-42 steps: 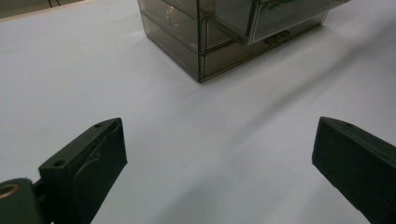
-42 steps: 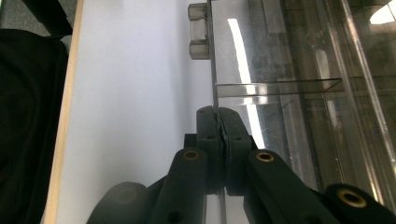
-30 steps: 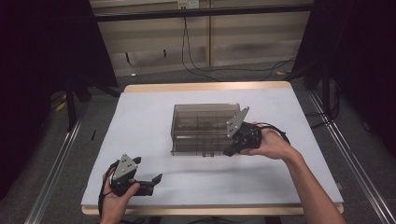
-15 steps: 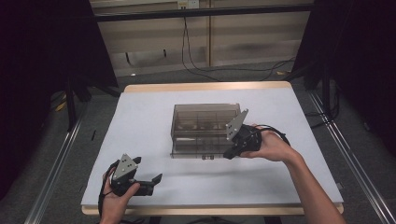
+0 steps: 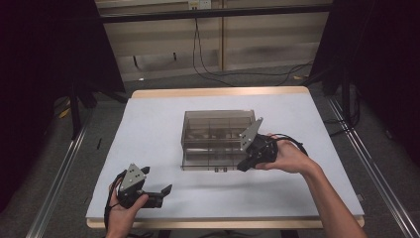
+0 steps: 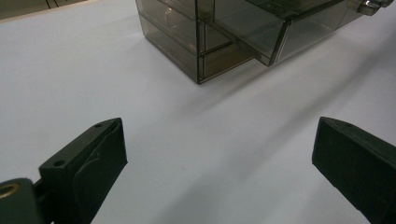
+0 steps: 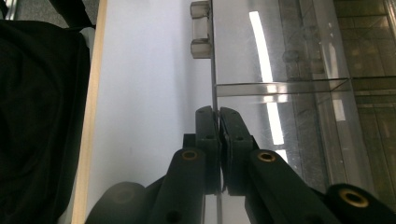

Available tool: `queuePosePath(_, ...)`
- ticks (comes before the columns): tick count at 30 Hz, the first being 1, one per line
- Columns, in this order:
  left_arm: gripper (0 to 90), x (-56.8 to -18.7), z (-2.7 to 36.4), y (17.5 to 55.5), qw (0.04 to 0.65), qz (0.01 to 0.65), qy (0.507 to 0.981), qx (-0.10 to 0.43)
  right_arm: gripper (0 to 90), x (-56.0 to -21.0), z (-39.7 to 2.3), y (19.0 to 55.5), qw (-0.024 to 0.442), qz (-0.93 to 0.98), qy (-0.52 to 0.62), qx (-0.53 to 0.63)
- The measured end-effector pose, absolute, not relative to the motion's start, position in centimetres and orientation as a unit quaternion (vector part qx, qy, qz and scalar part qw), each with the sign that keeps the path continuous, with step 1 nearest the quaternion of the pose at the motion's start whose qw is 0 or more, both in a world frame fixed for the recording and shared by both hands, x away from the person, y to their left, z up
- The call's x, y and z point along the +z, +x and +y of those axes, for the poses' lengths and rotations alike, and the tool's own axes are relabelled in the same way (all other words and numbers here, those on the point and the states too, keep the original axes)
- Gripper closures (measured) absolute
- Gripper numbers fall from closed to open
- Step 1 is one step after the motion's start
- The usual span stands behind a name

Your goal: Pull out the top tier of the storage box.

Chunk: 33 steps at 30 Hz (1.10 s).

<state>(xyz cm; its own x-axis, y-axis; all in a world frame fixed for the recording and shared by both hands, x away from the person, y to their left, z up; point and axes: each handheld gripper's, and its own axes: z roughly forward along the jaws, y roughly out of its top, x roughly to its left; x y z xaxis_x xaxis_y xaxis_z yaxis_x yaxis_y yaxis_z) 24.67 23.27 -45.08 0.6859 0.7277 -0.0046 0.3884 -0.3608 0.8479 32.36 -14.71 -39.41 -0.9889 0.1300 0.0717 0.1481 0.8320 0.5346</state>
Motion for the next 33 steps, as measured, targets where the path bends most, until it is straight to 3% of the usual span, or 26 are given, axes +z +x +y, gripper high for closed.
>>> queuePosePath(4,3.1,-45.1,23.3,24.7,0.447,0.348,0.802,0.191,84.9,-39.6,-14.9,32.4,0.018,-0.951,-0.078,-0.297)
queuePosePath(7,3.1,-45.0,23.3,24.6,0.445,0.348,0.802,0.193,70.7,-39.1,-14.9,32.0,-0.003,-0.947,-0.087,-0.308)
queuePosePath(22,3.0,-45.2,23.3,24.7,0.445,0.354,0.801,0.19,38.0,-37.0,-19.4,30.6,-0.109,-0.856,-0.23,-0.449)
queuePosePath(29,3.0,-45.2,22.9,24.8,0.443,0.35,0.803,0.19,35.1,-37.7,-22.7,28.9,-0.138,-0.798,-0.311,-0.498)
queuePosePath(31,3.0,-45.1,23.0,24.7,0.445,0.351,0.802,0.188,37.8,-38.0,-23.1,28.4,-0.145,-0.789,-0.318,-0.506)
queuePosePath(33,3.0,-45.1,23.1,24.8,0.445,0.351,0.802,0.189,46.9,-38.2,-23.1,27.8,-0.147,-0.787,-0.313,-0.511)
